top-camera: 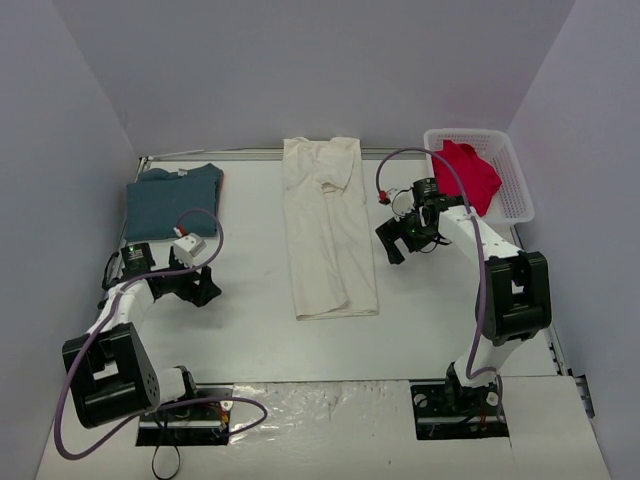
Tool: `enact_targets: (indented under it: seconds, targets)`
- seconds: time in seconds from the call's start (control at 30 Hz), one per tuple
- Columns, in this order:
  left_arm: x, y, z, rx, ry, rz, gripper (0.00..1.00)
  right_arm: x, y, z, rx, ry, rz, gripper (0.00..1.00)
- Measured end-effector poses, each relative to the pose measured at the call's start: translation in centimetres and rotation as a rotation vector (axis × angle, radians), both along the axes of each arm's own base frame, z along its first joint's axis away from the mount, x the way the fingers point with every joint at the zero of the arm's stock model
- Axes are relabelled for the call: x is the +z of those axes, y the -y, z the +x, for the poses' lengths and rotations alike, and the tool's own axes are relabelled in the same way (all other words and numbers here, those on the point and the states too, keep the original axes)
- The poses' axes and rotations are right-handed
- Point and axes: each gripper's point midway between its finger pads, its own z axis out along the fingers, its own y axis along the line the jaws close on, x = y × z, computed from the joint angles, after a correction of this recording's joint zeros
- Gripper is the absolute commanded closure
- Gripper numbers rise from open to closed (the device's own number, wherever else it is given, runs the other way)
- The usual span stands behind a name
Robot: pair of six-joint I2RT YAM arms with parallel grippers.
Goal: Fold and stack the t-shirts
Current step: Grab the bottom of the folded rectangular tshirt with both arms
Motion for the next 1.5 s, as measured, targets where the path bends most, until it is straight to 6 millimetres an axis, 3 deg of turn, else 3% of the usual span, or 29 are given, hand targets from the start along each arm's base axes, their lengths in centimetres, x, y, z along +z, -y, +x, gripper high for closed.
enact_targets:
  seconds: [0.4,0.5,0.6,0.67,0.73,0.77,0.87,1.07,1.23,1.37,1.5]
  targets:
    - [1.5,0.6,-0.4,-0.022,0.030,0.016,0.20,0.1,-1.0,-0.1,-0.025,-0.020,0.021,0.00]
    - [4.3,1.5,1.0,-0.038,0.104,0.092,0.15,1.3,-2.0,0.7,-0.035,0.016,0.002,0.00]
    - [7.8,4.5,2.2,-0.115,0.179,0.189,0.14,2.4,-3.7,1.4,-0.016,0.087,-0.078,0.00]
    - [10.0,6.2,3.0,-0.157,0.216,0.230,0.12,2.7,-4.8,1.7,0.000,0.120,-0.134,0.00]
    - [11.7,7.4,3.5,-0.179,0.243,0.253,0.02,2.7,-6.0,2.1,0.007,0.134,-0.170,0.00]
    - [12.2,7.4,3.7,-0.172,0.246,0.265,0.06,2.6,-6.3,2.7,0.001,0.136,-0.189,0.00]
    - [12.0,6.6,3.8,-0.135,0.224,0.296,0.06,1.6,-6.0,3.8,-0.028,0.134,-0.221,0.00]
    - [10.4,5.5,3.5,-0.070,0.173,0.345,0.06,0.8,-6.2,2.9,-0.020,0.051,-0.117,0.00]
    - [9.5,6.0,3.4,-0.046,0.132,0.353,0.06,0.3,-6.9,2.4,-0.014,-0.024,-0.050,0.00]
    - [9.5,7.8,2.5,-0.117,0.145,0.368,0.06,-0.5,-6.8,1.3,-0.016,-0.008,-0.085,0.00]
    - [8.9,9.6,1.1,-0.215,0.142,0.404,0.06,-0.2,-6.9,-2.5,0.072,0.121,-0.250,0.00]
